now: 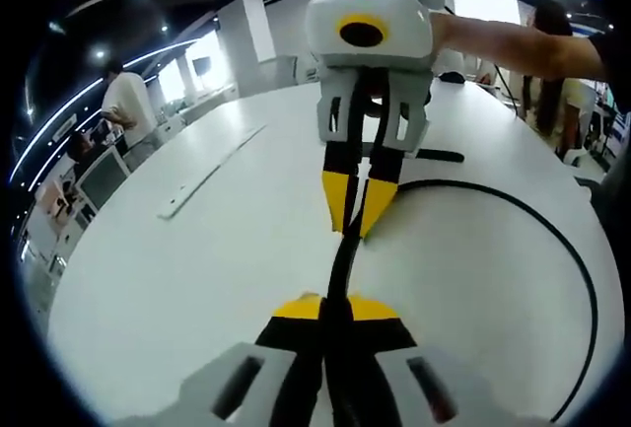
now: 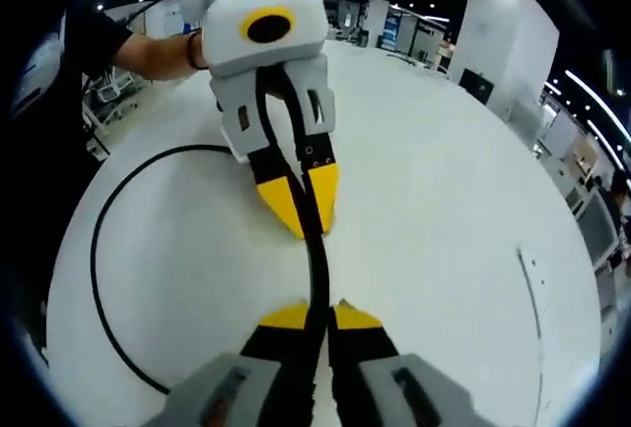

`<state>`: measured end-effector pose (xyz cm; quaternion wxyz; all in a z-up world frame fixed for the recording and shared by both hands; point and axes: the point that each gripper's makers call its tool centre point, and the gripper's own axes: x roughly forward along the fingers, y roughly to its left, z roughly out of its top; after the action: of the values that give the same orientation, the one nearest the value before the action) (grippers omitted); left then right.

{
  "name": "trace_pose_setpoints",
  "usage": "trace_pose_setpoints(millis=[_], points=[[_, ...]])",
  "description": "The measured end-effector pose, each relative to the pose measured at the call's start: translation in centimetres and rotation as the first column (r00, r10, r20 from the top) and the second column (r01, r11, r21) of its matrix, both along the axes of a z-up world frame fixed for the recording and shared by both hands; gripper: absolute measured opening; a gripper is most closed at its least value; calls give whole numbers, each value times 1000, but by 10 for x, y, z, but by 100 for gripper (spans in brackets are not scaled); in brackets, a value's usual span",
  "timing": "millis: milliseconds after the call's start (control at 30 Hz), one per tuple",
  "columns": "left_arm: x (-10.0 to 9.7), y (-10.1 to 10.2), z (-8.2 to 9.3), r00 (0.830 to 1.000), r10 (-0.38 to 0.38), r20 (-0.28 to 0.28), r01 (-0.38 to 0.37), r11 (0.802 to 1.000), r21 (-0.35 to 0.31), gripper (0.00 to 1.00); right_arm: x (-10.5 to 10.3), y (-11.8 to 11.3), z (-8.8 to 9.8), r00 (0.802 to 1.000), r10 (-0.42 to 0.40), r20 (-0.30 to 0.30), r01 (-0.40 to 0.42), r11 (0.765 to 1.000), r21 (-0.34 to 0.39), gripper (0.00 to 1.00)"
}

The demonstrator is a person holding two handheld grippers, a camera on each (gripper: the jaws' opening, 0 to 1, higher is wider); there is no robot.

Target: Find the charging cable on the desk, coil it up and secure with Velcro.

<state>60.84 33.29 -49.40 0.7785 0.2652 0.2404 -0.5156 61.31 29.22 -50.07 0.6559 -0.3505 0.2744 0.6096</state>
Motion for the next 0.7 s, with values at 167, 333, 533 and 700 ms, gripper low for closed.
trace_pose_setpoints(millis=[167, 333, 533, 700], points=[[0, 0, 0, 1000, -3, 10, 3, 1000, -1, 8, 1, 1, -1, 1000, -6, 24, 6, 1000, -16, 6], [1, 0, 1, 1000, -1, 13, 1, 1000, -6, 8, 3, 1, -2, 1000, -9, 28, 10, 1000, -19, 5], [3, 0, 1, 1000, 8, 10, -8, 1000, -12, 8, 5, 1, -3, 999, -19, 39, 19, 1000, -17, 5], [3, 1, 1, 1000, 12, 9, -12, 1000, -10, 8, 5, 1, -3, 999, -24, 39, 25, 1000, -11, 5]])
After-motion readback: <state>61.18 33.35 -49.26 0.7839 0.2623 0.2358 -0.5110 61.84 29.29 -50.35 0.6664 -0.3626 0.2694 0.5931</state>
